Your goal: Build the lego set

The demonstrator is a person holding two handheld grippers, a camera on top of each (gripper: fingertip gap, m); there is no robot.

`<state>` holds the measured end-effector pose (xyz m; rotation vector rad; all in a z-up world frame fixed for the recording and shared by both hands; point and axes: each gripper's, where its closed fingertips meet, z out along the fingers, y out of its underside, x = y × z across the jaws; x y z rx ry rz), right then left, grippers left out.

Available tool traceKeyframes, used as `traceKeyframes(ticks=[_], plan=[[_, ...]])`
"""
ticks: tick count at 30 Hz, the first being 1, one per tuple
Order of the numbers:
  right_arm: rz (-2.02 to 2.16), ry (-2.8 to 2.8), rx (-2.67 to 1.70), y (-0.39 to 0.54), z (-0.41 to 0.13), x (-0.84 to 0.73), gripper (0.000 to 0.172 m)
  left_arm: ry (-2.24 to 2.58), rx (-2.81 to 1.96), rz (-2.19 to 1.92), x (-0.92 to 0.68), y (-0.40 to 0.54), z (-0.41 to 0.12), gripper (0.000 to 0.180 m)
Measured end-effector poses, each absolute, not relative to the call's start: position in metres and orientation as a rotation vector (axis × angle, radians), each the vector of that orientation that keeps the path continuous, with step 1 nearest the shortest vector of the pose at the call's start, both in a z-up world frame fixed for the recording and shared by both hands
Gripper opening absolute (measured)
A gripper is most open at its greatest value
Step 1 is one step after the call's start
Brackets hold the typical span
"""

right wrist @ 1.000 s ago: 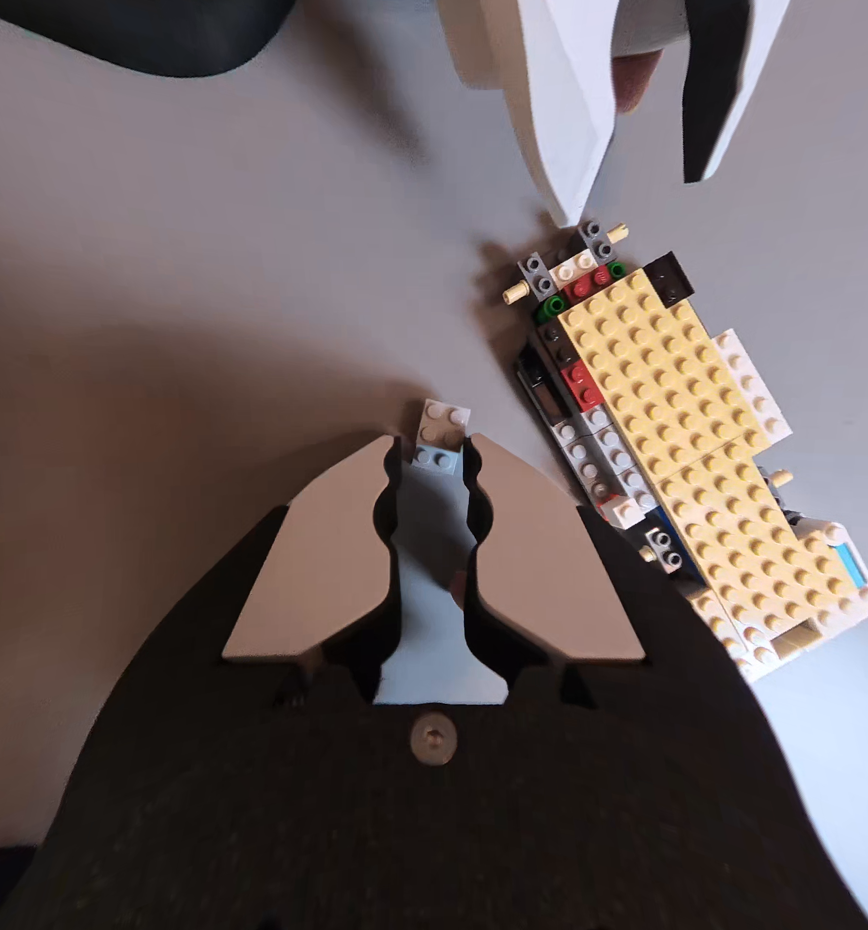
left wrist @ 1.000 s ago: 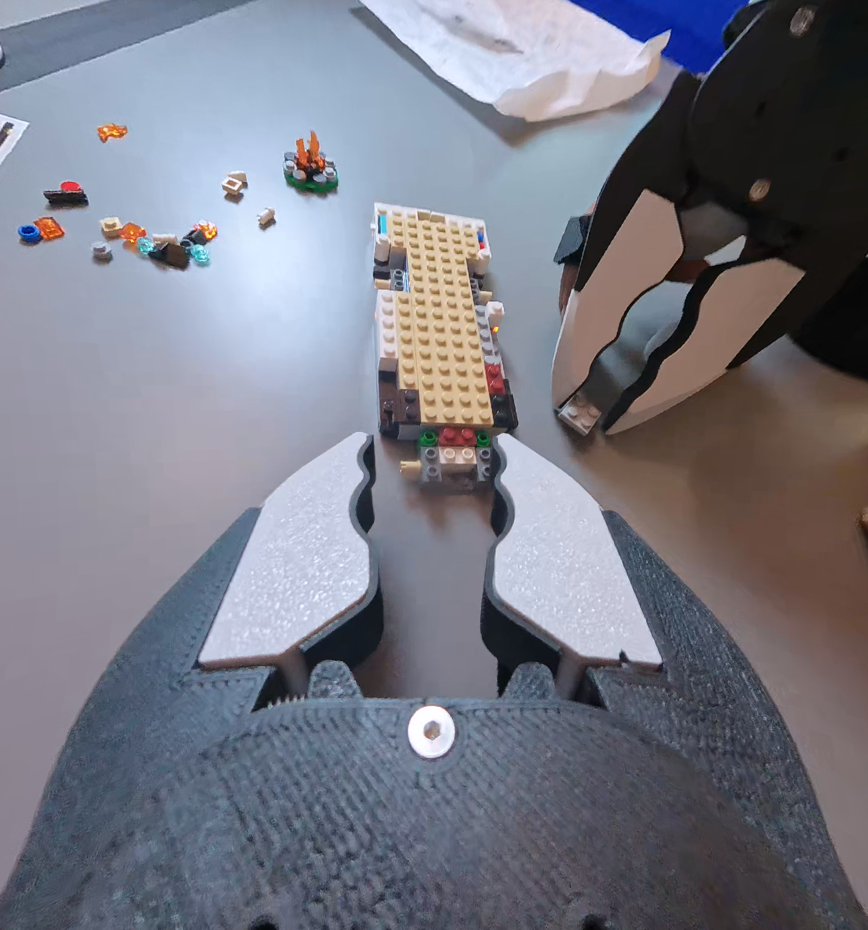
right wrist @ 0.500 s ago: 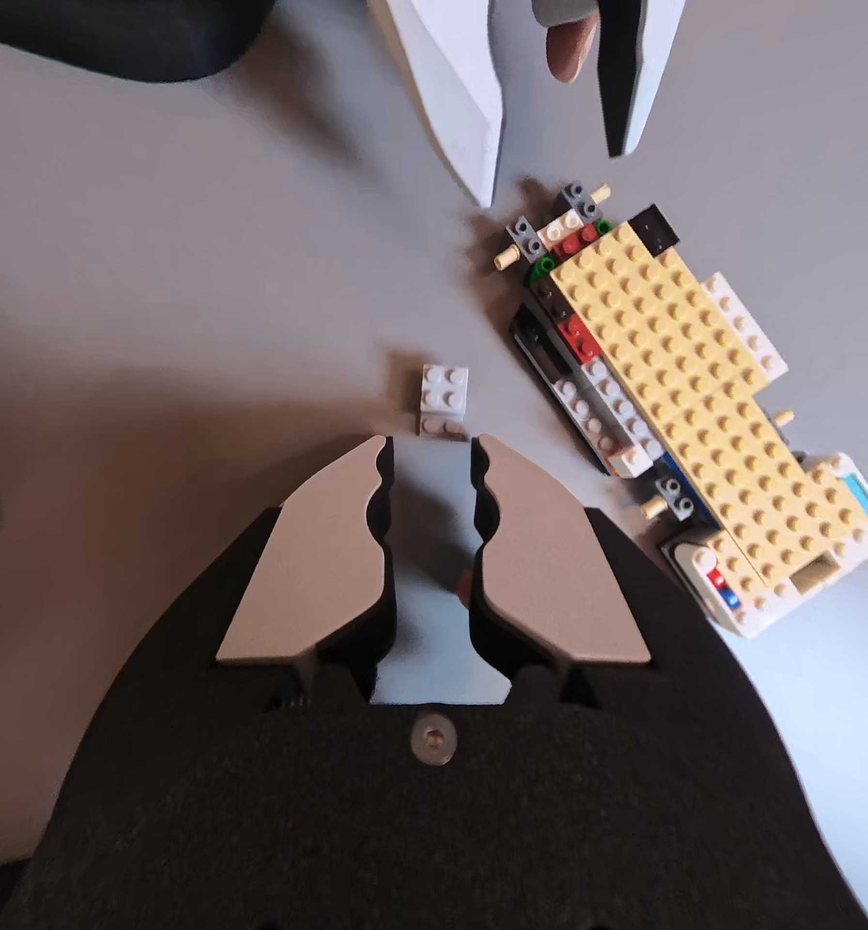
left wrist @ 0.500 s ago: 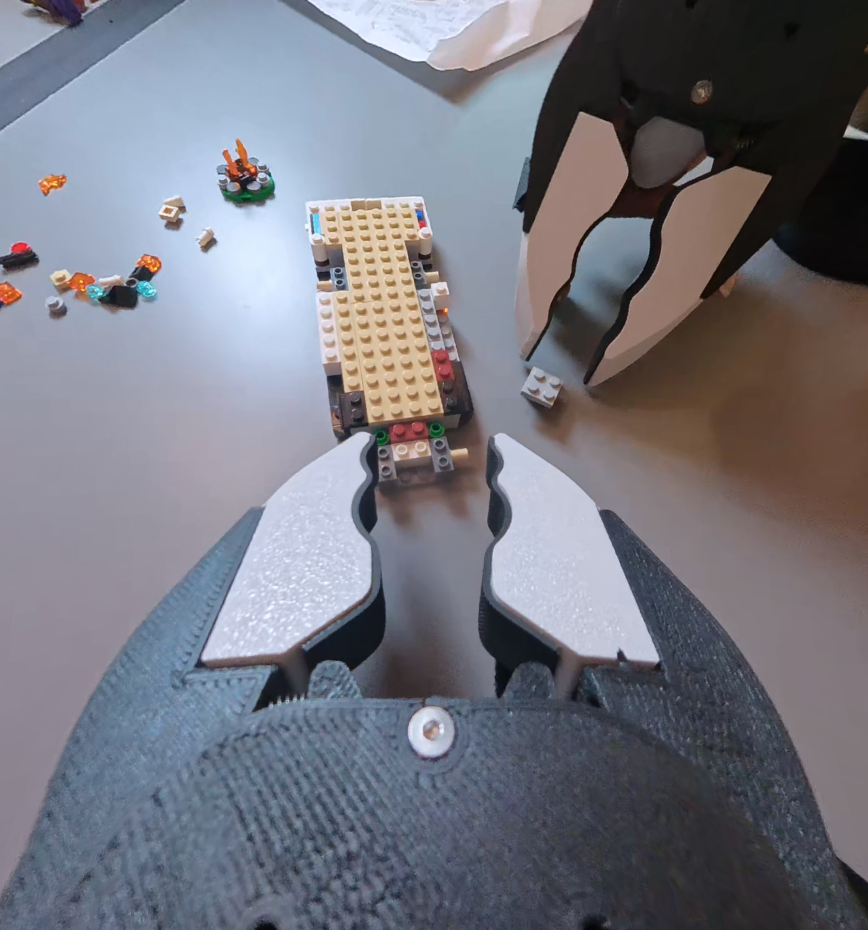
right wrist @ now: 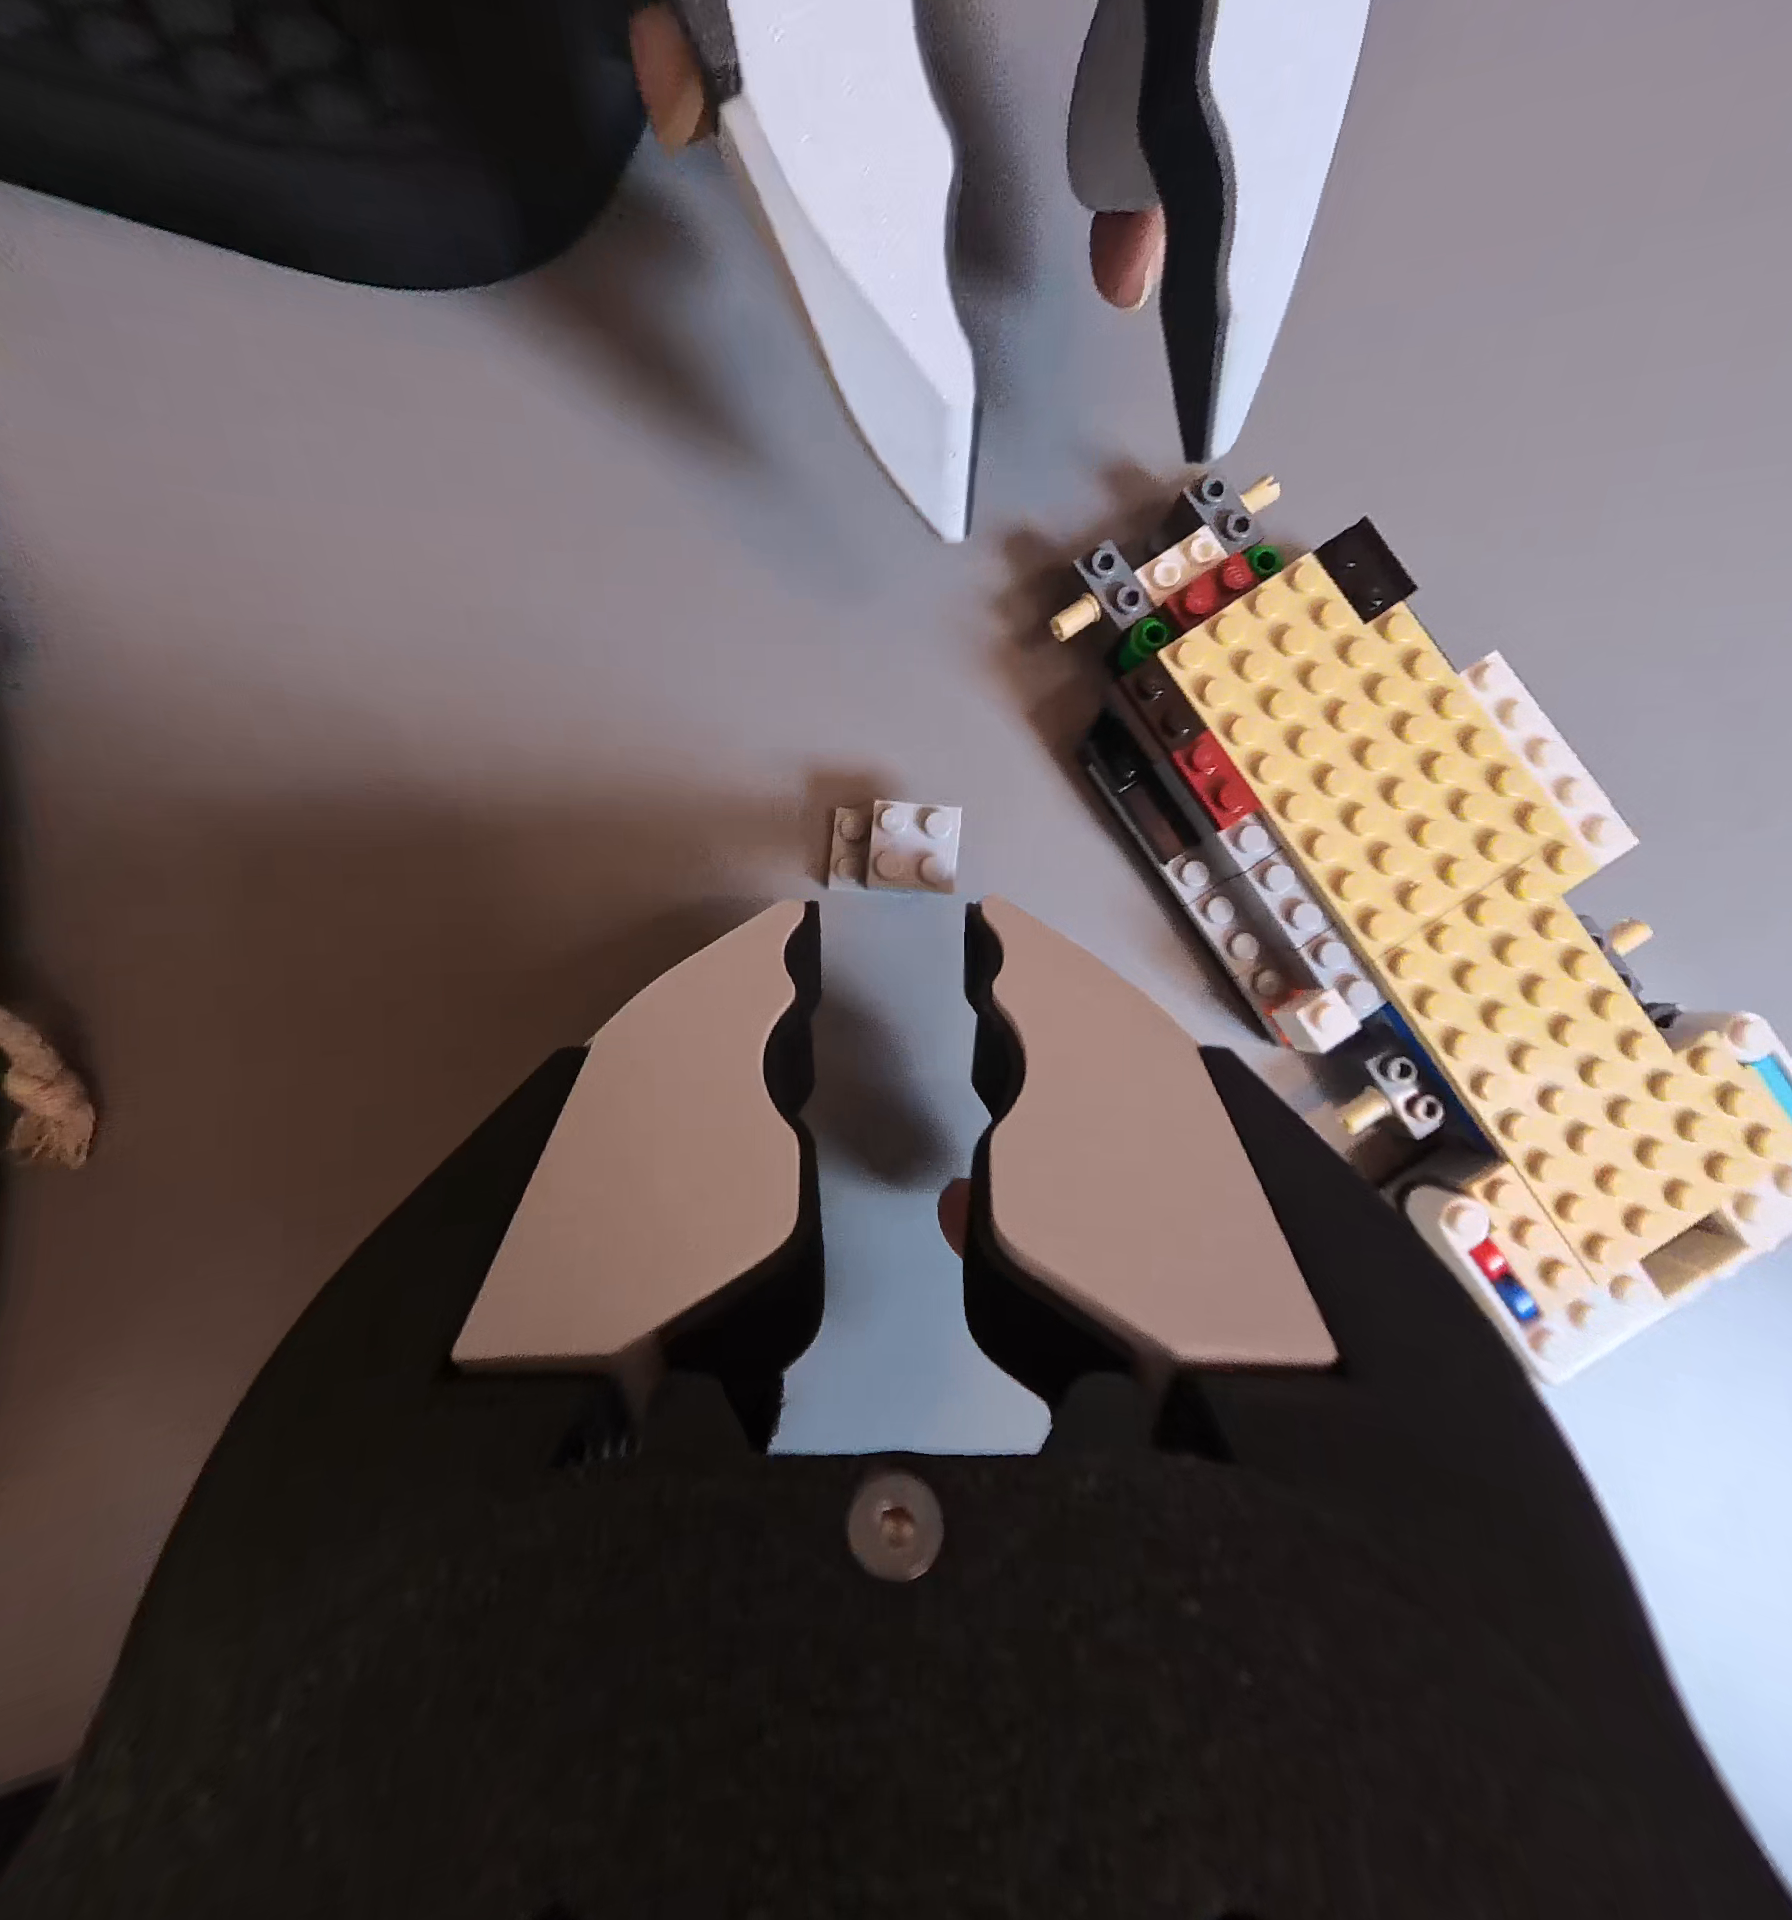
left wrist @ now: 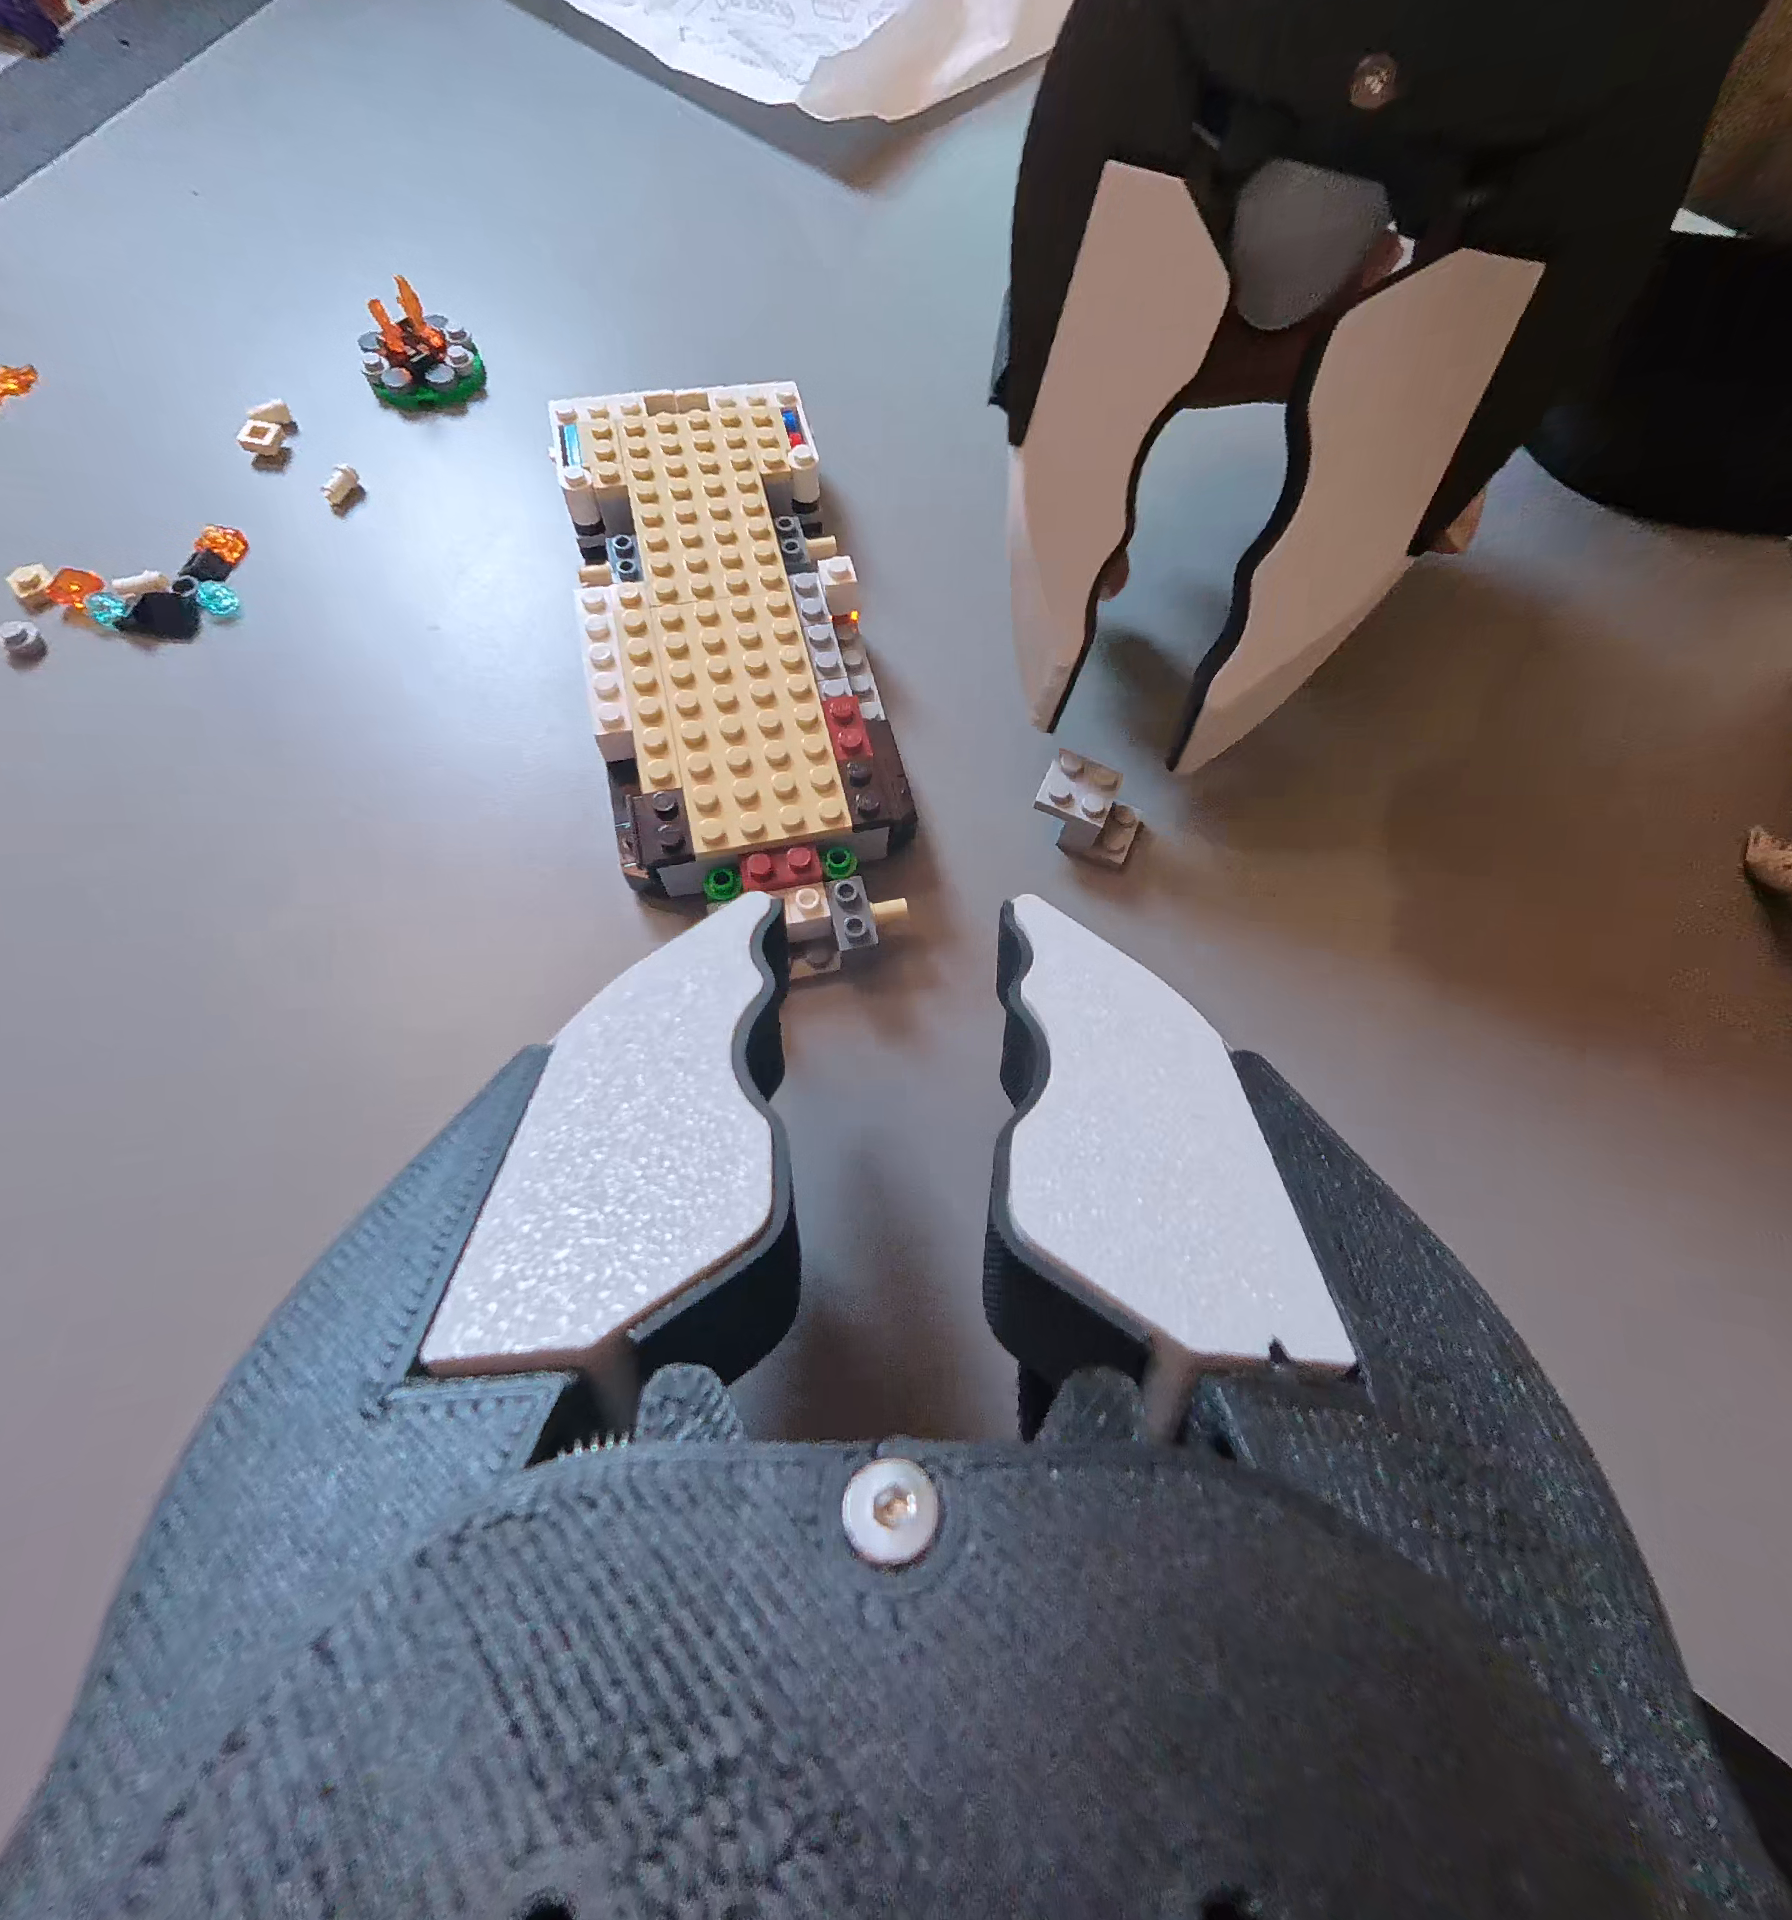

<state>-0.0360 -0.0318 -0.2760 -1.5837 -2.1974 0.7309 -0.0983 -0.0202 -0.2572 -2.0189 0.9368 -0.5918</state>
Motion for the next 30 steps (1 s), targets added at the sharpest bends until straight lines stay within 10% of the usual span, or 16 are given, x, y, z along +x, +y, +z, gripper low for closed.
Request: traceKeyframes(ticks=[30], plan=[[1.261,-1.467,-1.892,-0.003,-0.224,-0.095,0.023,0.951,-1.853,-0.284,-0.096,-0.011,-0.234,0.024]])
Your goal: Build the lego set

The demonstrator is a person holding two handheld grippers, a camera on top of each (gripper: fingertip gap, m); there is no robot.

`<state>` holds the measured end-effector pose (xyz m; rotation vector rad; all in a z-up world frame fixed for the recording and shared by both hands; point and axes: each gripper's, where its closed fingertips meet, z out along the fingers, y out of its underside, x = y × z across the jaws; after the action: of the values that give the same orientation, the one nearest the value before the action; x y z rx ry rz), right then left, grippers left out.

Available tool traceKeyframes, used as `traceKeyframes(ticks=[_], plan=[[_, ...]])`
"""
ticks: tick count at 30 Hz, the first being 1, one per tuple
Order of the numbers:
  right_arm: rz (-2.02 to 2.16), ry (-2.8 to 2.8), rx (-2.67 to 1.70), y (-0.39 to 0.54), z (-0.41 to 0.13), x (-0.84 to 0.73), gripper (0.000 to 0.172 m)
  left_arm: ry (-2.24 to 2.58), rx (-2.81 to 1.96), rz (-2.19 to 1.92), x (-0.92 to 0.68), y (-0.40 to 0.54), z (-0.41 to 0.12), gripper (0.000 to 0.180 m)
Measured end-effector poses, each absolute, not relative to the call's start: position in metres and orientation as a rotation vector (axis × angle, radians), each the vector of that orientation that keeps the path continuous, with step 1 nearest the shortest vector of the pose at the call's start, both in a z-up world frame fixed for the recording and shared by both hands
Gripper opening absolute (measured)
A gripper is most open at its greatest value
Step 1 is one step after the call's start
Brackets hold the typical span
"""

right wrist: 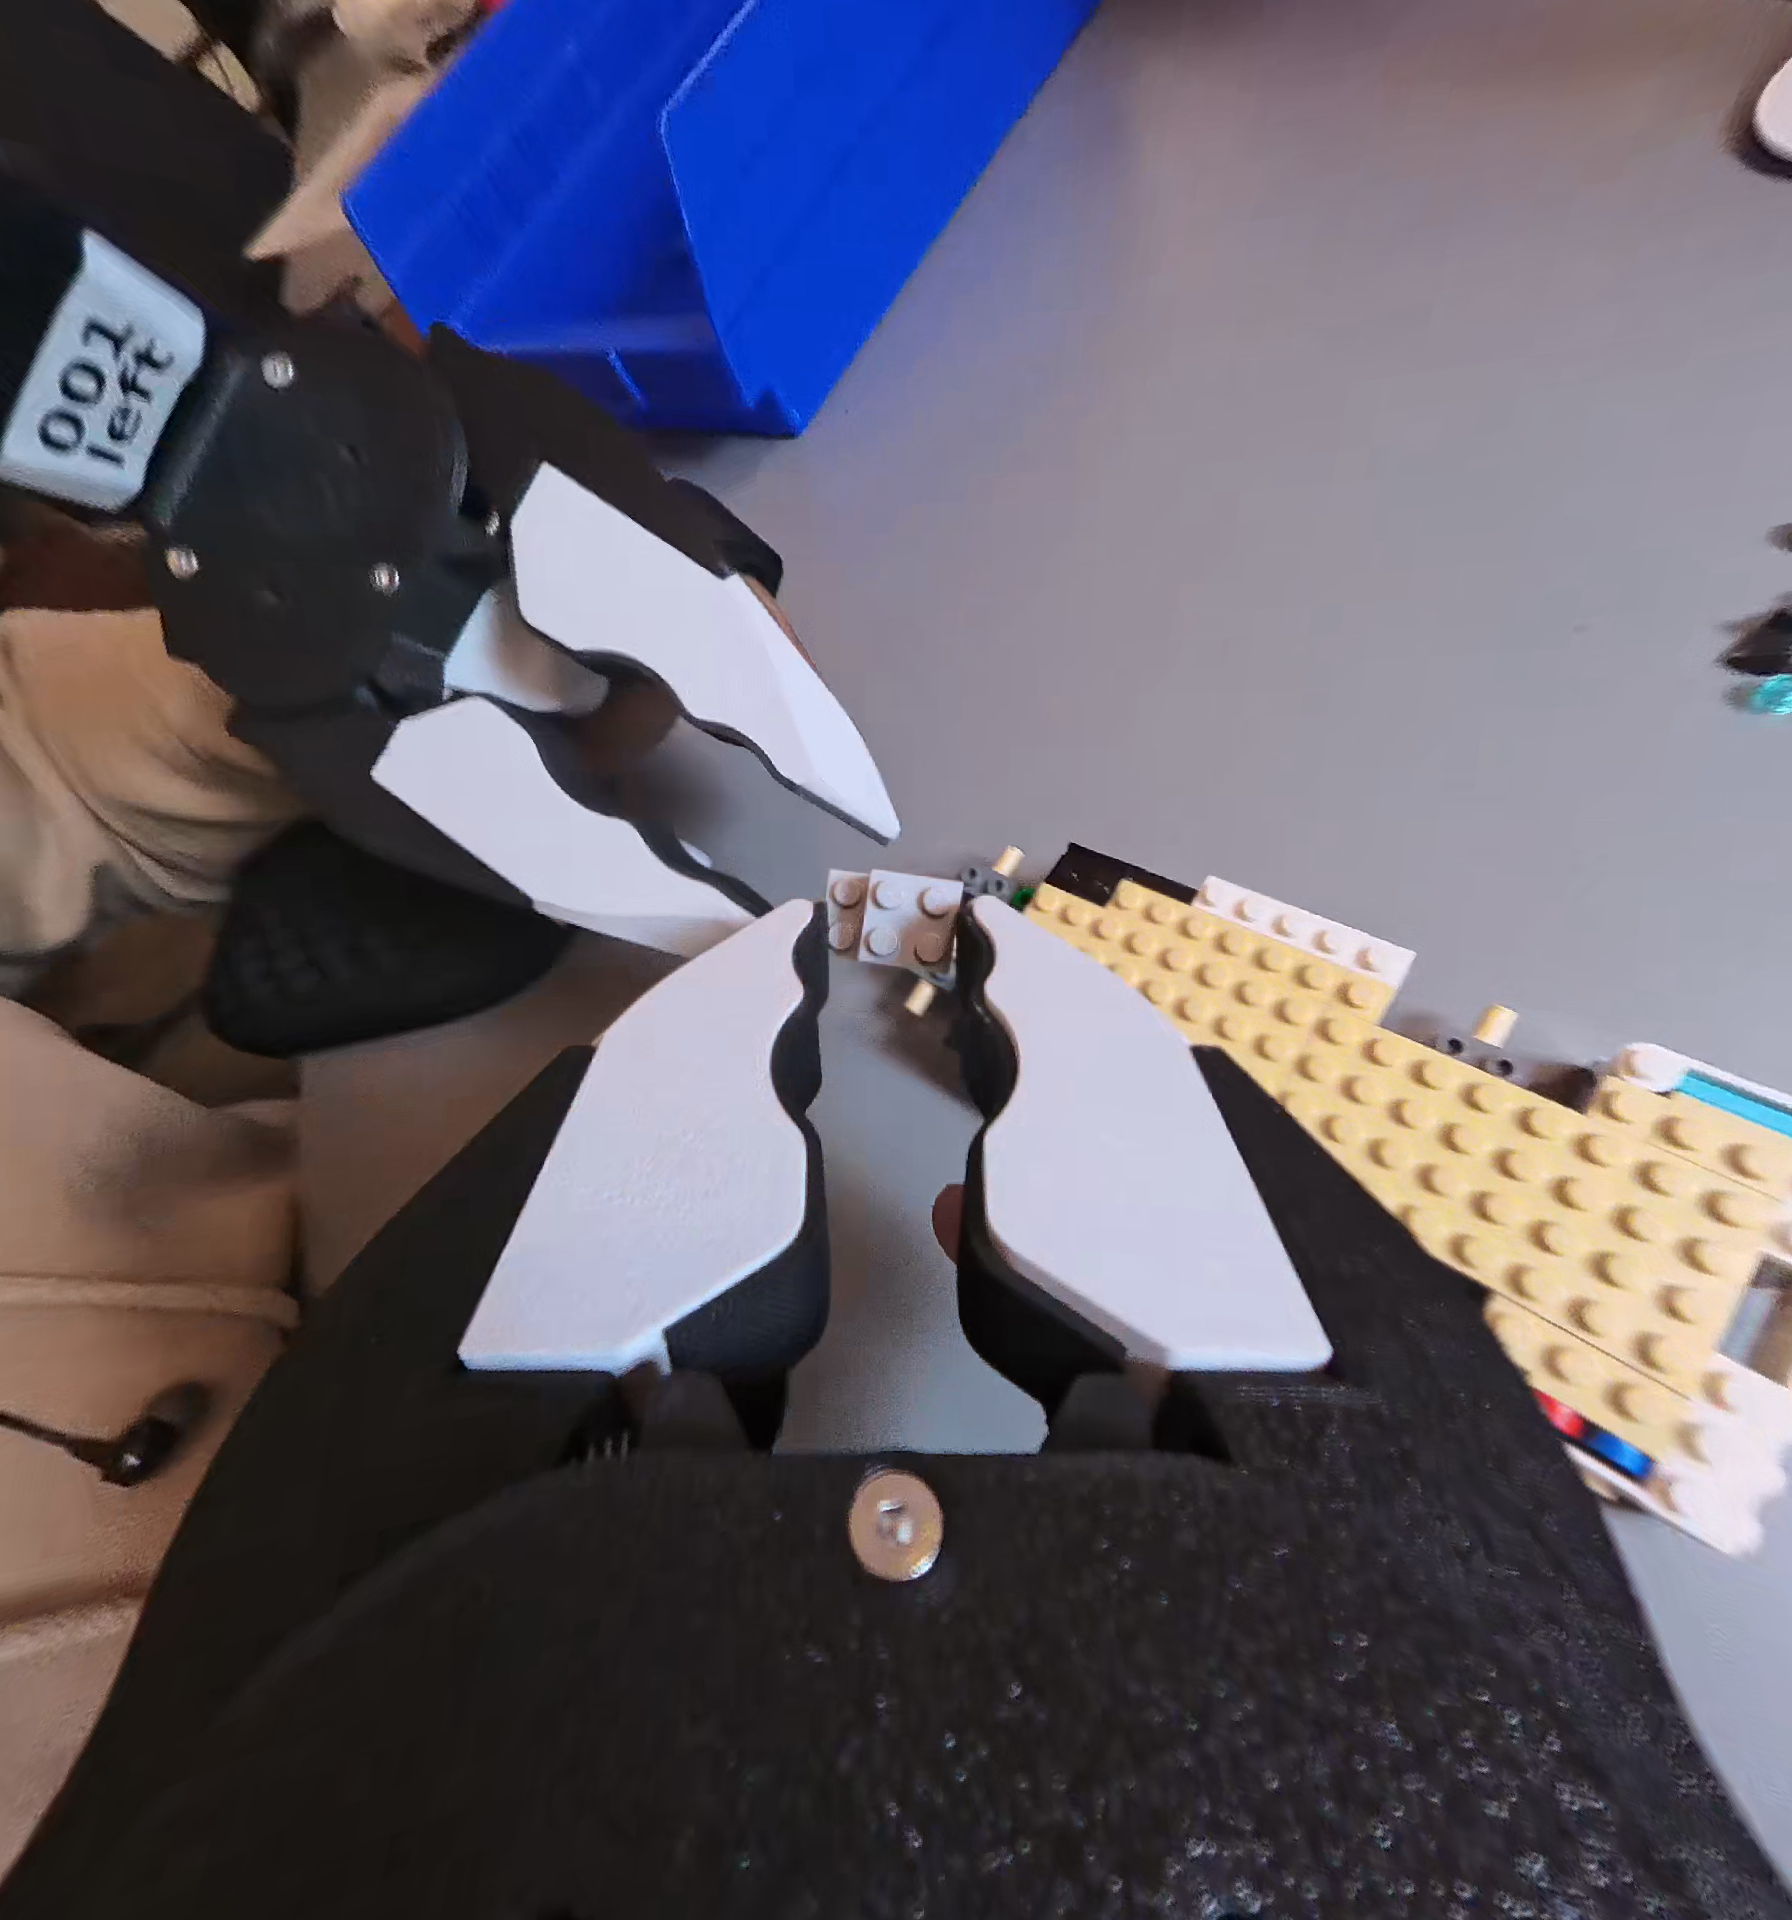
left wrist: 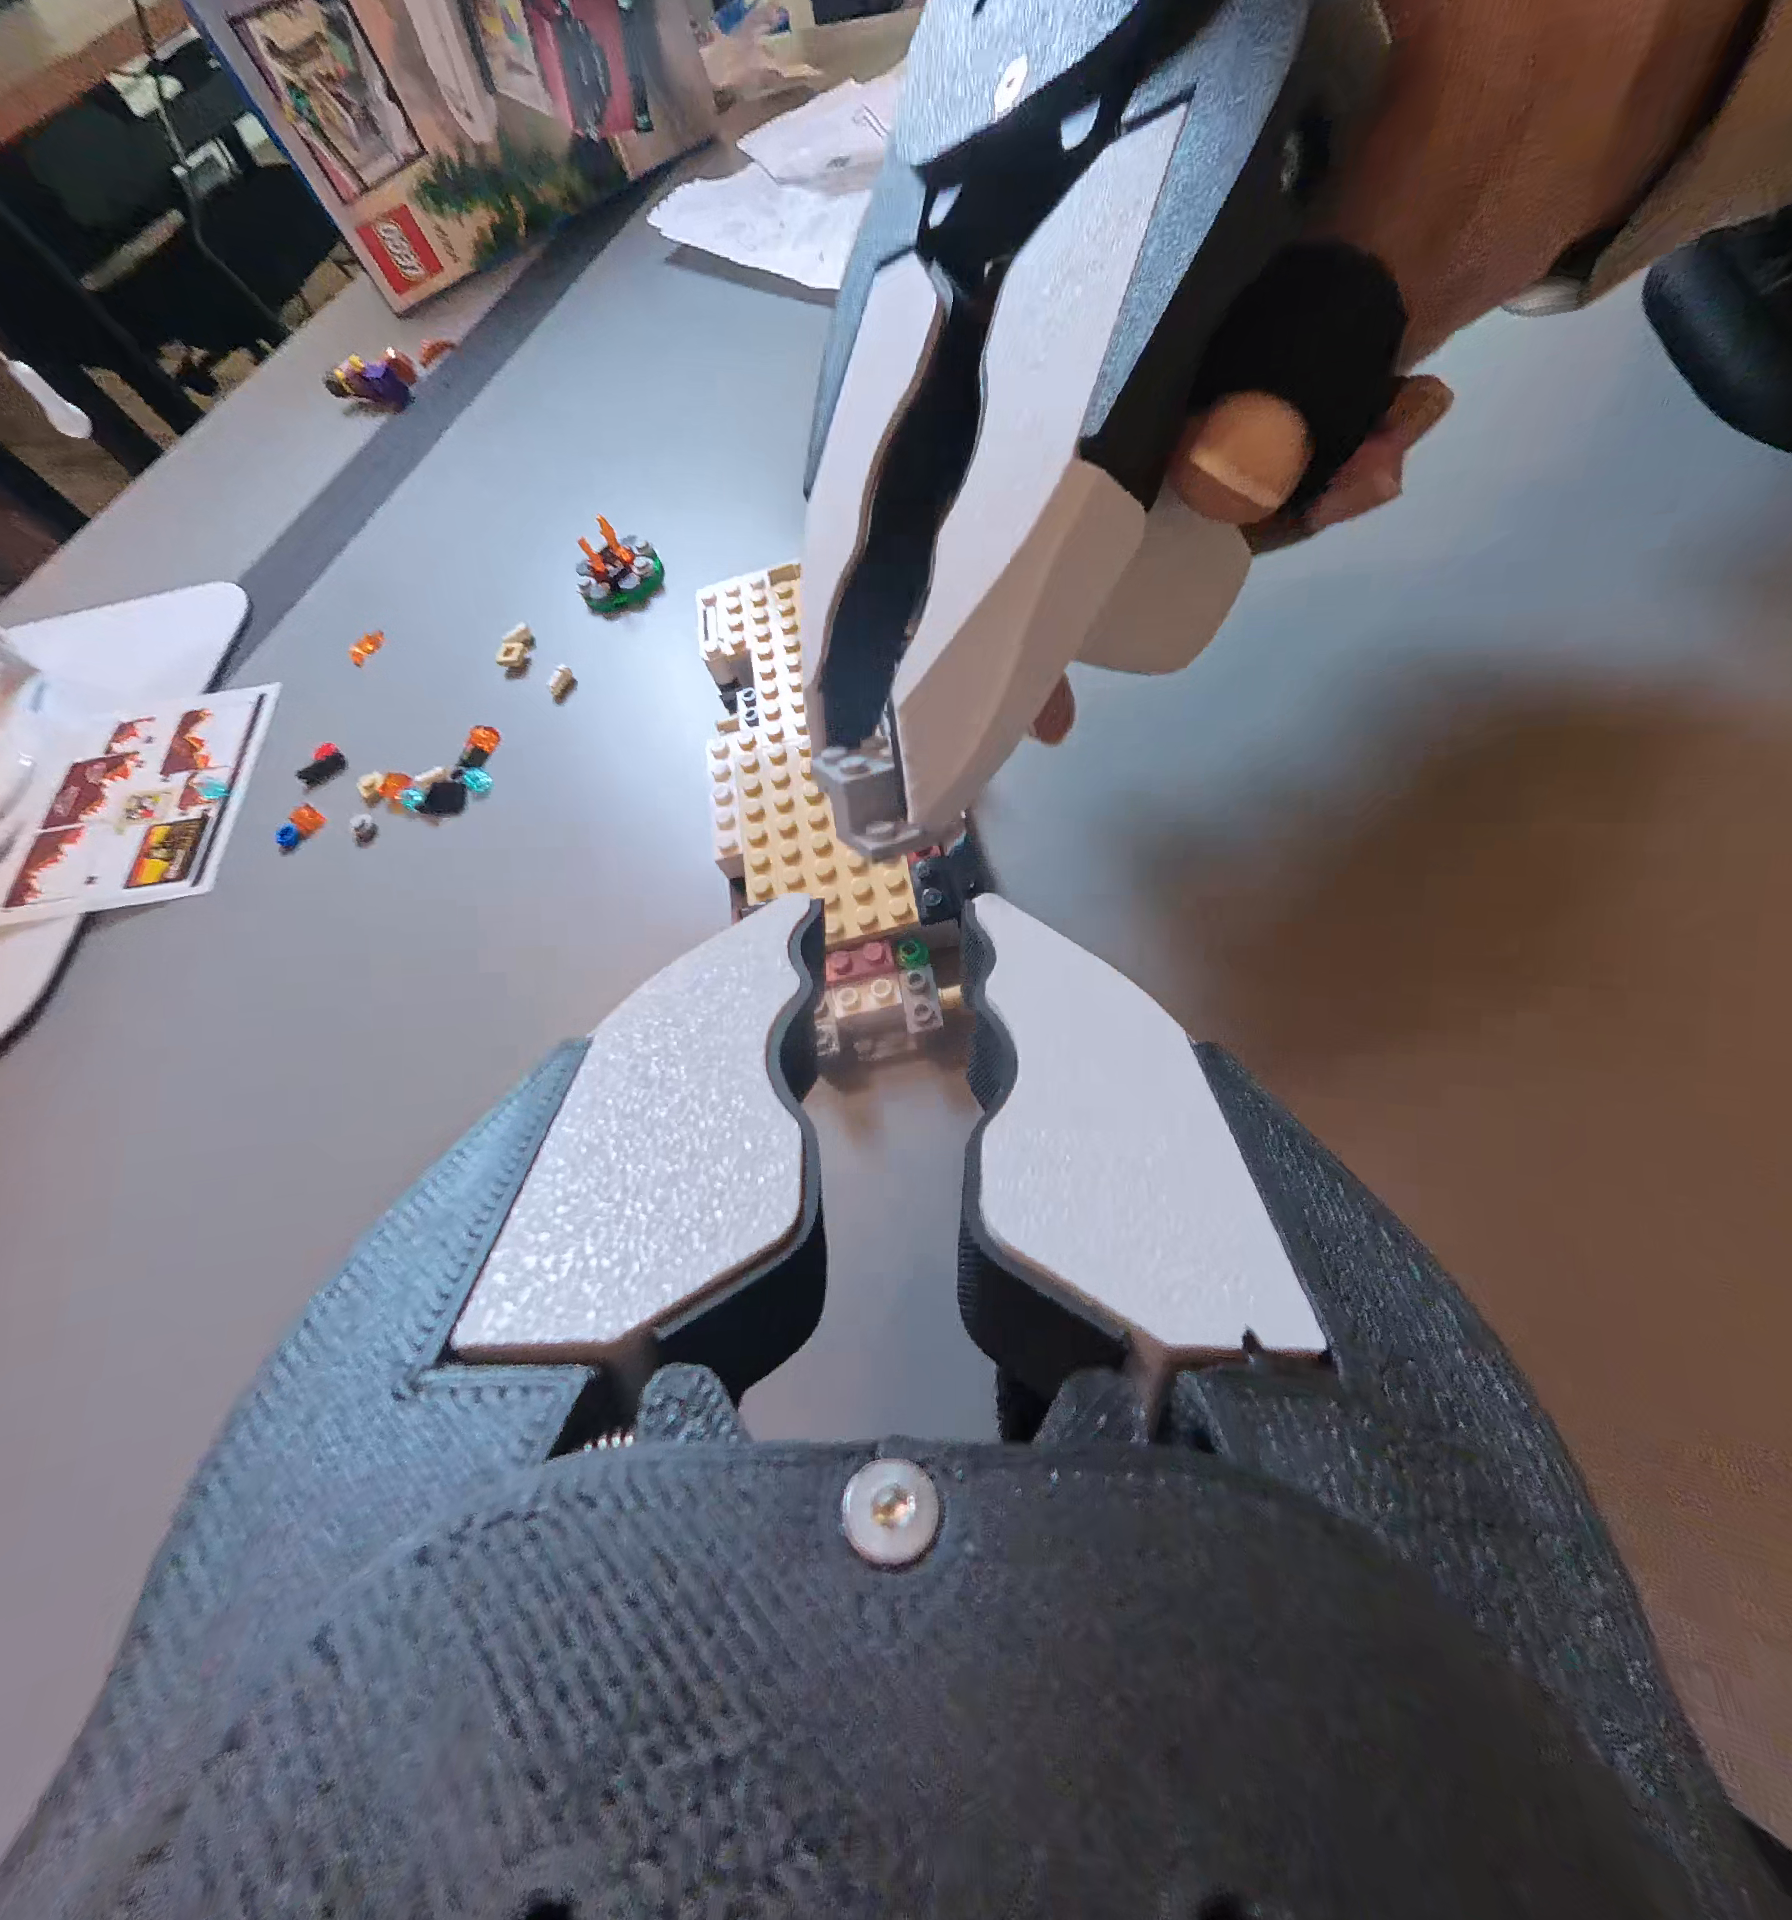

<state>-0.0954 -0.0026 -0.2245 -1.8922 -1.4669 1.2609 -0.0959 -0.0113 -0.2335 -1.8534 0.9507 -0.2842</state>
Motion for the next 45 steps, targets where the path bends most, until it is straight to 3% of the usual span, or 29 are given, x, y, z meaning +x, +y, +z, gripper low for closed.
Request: traceKeyframes(ticks=[8,15,22,25,31,37,45], plan=[[1.378,-1.319,-1.978,-0.004,-0.223,-0.109,0.022,0.95,-1.779,-0.058,-0.1,-0.006,-0.225,0.018],[1.452,-1.231,-1.996,-0.002,-0.223,-0.105,0.018,0.926,-1.802,-0.13,-0.102,-0.006,-0.228,0.005],[1.447,-1.101,-1.96,0.003,-0.215,-0.11,0.018,0.861,-1.837,-0.205,-0.097,-0.006,-0.227,0.027],[1.358,-1.154,-1.898,0.0,-0.213,-0.113,0.019,0.802,-1.831,-0.196,-0.105,-0.003,-0.221,0.012],[1.341,-1.189,-1.871,-0.001,-0.212,-0.112,0.019,0.819,-1.828,-0.249,-0.107,-0.005,-0.224,0.001],[1.355,-1.14,-1.879,0.001,-0.213,-0.115,0.019,0.825,-1.853,-0.241,-0.104,-0.004,-0.231,0.028],[1.347,-1.133,-1.855,-0.001,-0.21,-0.12,0.019,0.779,-1.827,-0.199,-0.11,-0.001,-0.223,0.017]])
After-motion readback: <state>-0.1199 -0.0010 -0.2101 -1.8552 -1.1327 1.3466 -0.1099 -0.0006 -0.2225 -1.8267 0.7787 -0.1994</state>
